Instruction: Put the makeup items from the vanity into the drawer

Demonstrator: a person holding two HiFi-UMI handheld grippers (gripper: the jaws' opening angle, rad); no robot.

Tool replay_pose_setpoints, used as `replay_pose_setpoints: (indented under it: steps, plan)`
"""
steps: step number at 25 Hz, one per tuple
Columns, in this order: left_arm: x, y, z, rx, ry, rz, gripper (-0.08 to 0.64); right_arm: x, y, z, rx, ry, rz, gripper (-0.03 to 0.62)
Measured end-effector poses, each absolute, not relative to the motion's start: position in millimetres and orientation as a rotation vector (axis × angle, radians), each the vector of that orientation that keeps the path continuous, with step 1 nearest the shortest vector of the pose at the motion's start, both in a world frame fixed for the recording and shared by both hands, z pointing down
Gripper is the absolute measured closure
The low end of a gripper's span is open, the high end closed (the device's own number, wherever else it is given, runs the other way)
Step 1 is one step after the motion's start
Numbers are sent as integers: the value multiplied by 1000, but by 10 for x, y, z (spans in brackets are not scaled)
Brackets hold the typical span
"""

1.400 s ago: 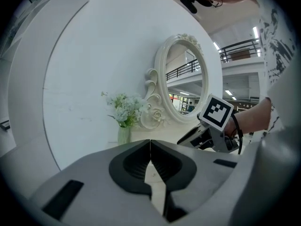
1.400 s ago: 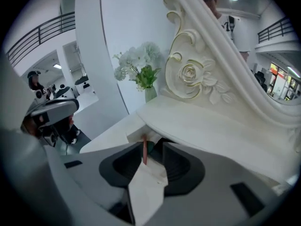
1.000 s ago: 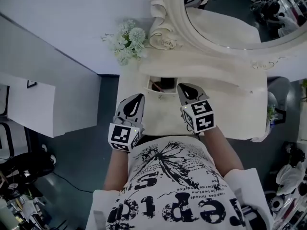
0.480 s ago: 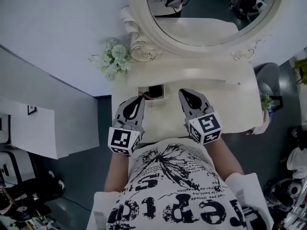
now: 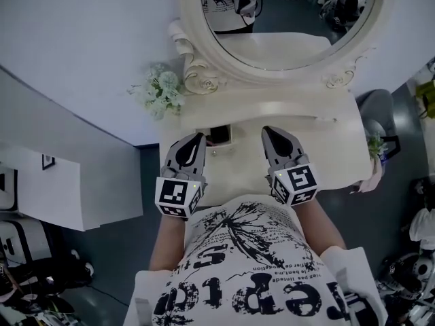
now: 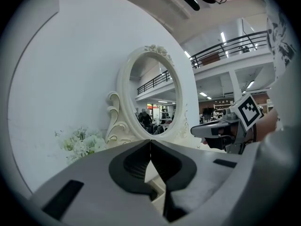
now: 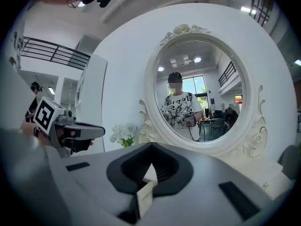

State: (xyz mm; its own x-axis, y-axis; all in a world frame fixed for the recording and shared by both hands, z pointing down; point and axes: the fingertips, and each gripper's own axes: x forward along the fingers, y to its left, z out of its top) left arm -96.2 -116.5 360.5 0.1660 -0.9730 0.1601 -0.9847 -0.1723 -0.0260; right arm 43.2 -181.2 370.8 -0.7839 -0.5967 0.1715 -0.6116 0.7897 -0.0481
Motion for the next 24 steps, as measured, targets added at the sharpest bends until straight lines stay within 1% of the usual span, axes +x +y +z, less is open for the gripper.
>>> replay_pose_setpoints:
  steps: [14, 24]
  plan:
    - [-968, -1208, 3622, 2331, -1962, 206, 540, 431, -1919, 3769, 1016, -2771, 151, 575]
    - [-1093, -1259, 3679, 2284, -2003, 198, 540, 387, -1923, 3864, 934, -2756, 127, 575]
